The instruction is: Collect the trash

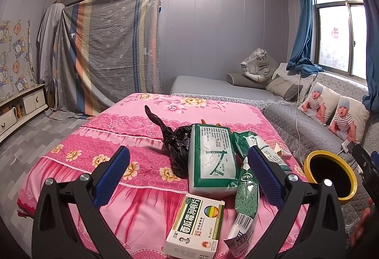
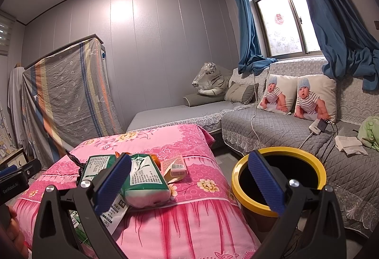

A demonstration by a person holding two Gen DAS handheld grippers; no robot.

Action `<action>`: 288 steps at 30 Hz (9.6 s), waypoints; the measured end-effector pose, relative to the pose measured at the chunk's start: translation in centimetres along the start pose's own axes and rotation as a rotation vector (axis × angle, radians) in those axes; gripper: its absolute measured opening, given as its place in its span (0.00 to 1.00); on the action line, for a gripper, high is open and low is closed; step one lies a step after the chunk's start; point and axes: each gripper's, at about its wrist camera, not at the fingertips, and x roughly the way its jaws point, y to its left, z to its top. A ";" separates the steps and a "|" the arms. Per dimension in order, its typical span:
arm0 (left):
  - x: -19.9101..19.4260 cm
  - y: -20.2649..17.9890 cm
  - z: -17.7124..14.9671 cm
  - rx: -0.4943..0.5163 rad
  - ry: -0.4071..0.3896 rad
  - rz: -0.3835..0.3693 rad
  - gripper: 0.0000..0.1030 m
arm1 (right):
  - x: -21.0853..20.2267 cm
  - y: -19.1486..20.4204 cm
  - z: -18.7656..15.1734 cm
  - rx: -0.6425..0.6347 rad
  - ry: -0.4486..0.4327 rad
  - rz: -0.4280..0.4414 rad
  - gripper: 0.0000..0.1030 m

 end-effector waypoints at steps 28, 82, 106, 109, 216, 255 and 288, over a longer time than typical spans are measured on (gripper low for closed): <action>1.1 -0.9 -0.7 0.019 0.068 -0.230 0.92 | 2.5 -1.5 1.7 0.005 0.066 0.081 0.93; 16.0 11.6 5.3 -0.151 0.273 -0.255 0.13 | 14.9 6.4 -2.7 -0.380 0.598 0.437 0.92; 11.8 8.7 5.1 -0.110 0.227 -0.337 0.13 | 21.0 6.8 -5.2 -0.283 0.762 0.514 0.73; 11.8 9.1 4.3 -0.114 0.242 -0.331 0.08 | 20.7 6.5 -4.9 -0.275 0.749 0.515 0.55; 6.9 -7.3 12.5 0.014 0.029 -0.530 0.92 | 8.7 -18.1 3.0 0.171 0.267 0.102 0.81; 3.5 8.9 -3.0 0.062 0.229 -0.279 0.92 | 21.2 22.1 -1.7 -0.390 0.801 0.355 0.92; 4.8 2.5 -2.1 0.218 0.354 -0.494 0.92 | 19.9 13.2 7.2 -0.095 0.569 0.640 0.06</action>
